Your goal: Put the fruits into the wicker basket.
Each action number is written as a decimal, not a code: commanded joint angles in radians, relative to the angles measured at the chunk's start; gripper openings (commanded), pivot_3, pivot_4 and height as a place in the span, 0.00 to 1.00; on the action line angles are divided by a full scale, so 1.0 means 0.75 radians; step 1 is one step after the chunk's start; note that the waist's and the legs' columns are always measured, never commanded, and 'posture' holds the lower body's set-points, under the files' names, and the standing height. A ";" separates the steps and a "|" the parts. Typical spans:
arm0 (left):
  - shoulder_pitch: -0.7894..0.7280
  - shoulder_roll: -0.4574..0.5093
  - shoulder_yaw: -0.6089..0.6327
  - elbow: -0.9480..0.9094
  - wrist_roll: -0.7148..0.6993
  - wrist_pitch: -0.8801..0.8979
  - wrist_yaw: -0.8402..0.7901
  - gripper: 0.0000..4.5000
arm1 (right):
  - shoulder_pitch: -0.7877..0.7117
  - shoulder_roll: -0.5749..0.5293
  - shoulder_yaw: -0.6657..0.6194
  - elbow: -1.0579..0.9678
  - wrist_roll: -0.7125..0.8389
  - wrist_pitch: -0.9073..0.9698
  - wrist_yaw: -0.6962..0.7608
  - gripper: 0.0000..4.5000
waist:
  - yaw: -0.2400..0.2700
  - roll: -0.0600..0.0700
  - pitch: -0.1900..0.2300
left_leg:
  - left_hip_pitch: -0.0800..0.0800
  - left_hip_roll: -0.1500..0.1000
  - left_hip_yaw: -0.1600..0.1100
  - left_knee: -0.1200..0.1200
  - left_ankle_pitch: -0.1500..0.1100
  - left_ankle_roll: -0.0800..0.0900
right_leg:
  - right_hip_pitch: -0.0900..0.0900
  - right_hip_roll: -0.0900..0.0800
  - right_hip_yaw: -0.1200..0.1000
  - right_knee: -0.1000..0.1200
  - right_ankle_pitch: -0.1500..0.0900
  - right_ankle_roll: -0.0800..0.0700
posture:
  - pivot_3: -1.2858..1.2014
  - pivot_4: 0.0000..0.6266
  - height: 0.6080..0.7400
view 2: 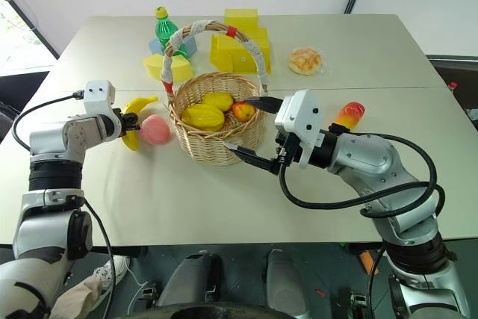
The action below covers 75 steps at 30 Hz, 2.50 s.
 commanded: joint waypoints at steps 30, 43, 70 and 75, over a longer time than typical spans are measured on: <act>-0.118 0.049 -0.566 -0.742 -0.109 -0.402 -0.651 0.36 | 0.024 -0.022 -0.120 0.069 -0.085 -0.085 -0.019 1.00 | 0.020 0.000 0.000 | -0.016 -0.004 0.000 0.004 0.004 -0.004 | -0.014 0.003 0.001 0.000 0.005 0.002 | 0.52 0.24 1.00; 0.174 0.140 -0.049 -0.986 -0.569 -0.210 -0.800 0.98 | 0.086 -0.019 -0.148 0.044 -0.035 -0.053 -0.039 1.00 | 0.002 0.000 0.000 | -0.016 0.001 0.000 0.005 0.004 -0.004 | -0.014 0.003 0.001 0.001 0.005 0.002 | 0.52 0.24 1.00; 0.366 0.168 -0.267 -0.494 -0.059 -0.396 -0.542 0.98 | 0.019 0.072 0.034 -0.046 0.081 0.124 -0.051 1.00 | 0.012 0.000 0.000 | -0.013 0.000 0.000 0.006 0.004 -0.004 | -0.013 0.002 0.002 0.008 0.005 0.002 | 0.52 0.24 1.00; 0.320 0.135 -0.284 -0.414 -0.041 -0.437 -0.564 0.98 | 0.038 0.067 0.032 -0.051 0.073 0.118 -0.057 1.00 | -0.002 0.000 0.000 | -0.011 0.000 0.000 0.006 0.004 -0.004 | -0.013 0.002 0.002 0.011 0.005 0.001 | 0.52 0.24 1.00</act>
